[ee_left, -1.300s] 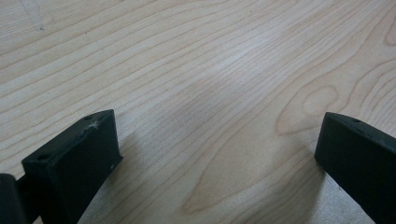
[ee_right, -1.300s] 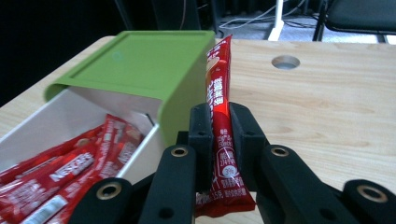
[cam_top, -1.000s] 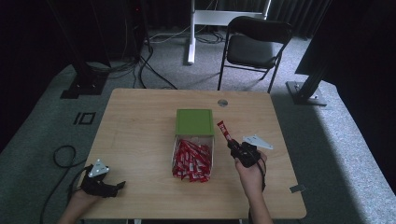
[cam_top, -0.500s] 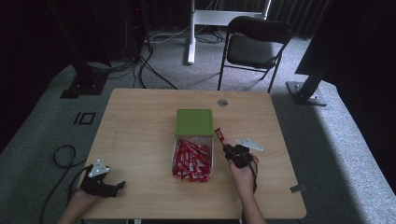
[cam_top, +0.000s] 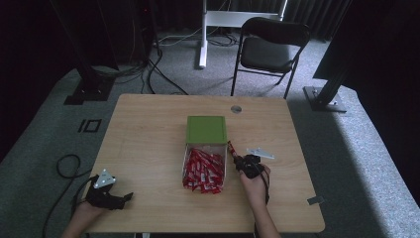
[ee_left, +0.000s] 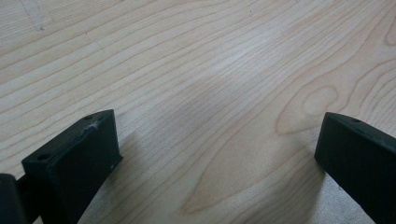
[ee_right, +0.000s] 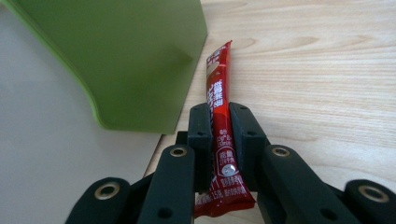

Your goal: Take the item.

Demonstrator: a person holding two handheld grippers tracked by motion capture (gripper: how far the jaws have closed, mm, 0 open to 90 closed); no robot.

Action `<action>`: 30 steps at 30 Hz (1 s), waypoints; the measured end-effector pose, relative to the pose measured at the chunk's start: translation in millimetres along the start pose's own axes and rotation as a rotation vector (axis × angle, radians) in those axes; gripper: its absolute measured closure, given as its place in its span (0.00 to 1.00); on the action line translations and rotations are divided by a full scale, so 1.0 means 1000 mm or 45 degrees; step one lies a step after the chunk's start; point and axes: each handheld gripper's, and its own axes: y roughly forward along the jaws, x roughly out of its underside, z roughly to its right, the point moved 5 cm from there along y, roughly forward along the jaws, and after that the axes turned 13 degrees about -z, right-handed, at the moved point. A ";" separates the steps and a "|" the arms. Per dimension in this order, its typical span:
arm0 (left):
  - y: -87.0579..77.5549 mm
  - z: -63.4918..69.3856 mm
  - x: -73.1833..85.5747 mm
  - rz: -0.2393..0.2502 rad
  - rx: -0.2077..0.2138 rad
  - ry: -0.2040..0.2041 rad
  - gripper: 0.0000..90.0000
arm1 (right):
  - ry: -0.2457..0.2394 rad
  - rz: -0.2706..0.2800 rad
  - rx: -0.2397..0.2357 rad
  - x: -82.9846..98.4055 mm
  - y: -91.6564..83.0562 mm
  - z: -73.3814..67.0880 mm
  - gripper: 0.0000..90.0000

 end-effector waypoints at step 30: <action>0.000 0.000 0.000 0.001 0.000 0.001 0.01 | -0.145 -0.091 -0.021 0.015 -0.011 -0.001 0.72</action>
